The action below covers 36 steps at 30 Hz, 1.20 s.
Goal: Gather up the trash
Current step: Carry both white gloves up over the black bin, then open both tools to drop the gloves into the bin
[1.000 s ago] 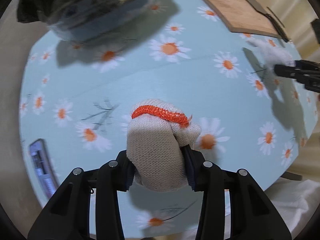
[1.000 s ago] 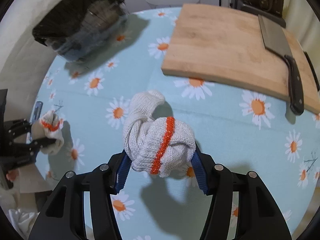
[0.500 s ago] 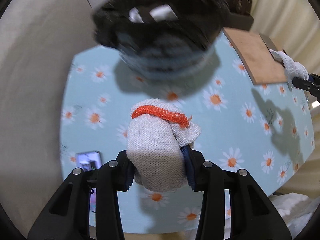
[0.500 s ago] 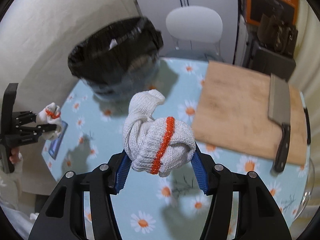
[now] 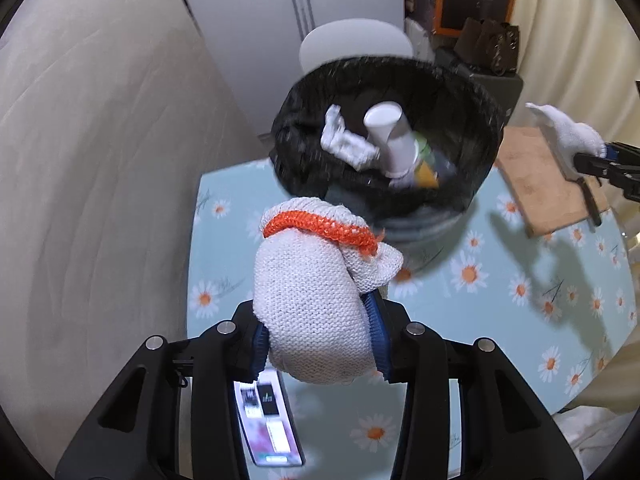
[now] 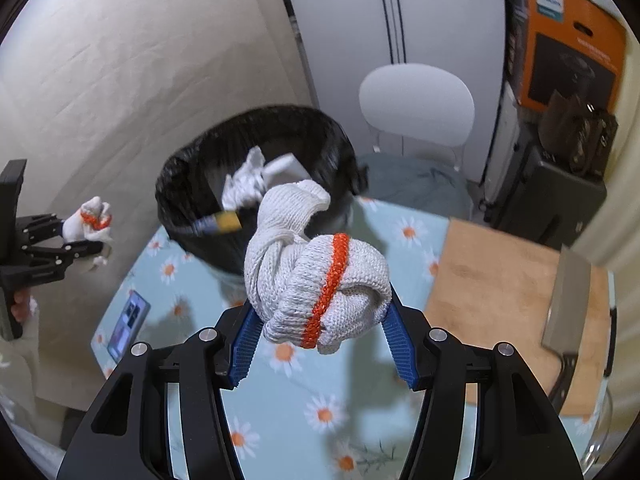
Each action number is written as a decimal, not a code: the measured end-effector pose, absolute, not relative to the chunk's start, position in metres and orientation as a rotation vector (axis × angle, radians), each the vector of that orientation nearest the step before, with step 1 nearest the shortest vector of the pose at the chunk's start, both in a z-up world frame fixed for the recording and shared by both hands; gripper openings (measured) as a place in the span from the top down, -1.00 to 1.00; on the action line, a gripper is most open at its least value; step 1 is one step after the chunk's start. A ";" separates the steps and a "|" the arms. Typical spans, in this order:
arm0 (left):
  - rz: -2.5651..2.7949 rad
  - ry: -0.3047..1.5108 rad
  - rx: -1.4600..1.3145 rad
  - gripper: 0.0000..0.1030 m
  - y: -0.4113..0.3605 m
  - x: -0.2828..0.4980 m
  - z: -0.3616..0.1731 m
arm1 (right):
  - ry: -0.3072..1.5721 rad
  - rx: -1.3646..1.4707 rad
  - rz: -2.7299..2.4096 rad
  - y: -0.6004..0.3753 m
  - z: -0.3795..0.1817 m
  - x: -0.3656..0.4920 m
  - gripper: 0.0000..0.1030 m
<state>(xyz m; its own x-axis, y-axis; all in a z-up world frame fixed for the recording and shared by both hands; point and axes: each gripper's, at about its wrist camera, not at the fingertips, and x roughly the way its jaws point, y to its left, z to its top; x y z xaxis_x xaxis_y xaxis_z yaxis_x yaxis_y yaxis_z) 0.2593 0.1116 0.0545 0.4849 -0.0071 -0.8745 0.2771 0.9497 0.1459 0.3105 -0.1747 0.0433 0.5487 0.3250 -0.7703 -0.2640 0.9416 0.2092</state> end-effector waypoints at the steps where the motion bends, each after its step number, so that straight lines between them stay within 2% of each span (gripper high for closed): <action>1: -0.181 1.045 0.292 0.18 0.110 0.264 0.057 | 0.917 0.072 0.353 -0.172 0.046 0.314 -0.02; 12: -0.301 0.932 0.286 0.18 0.080 0.318 0.079 | 0.837 0.049 0.408 -0.136 0.069 0.364 -0.03; 24: -0.386 0.946 0.219 0.18 0.061 0.367 0.044 | 0.833 0.028 0.465 -0.107 0.068 0.410 -0.04; 36: -0.454 0.923 0.178 0.18 0.062 0.382 0.017 | 0.848 0.012 0.494 -0.089 0.056 0.437 -0.06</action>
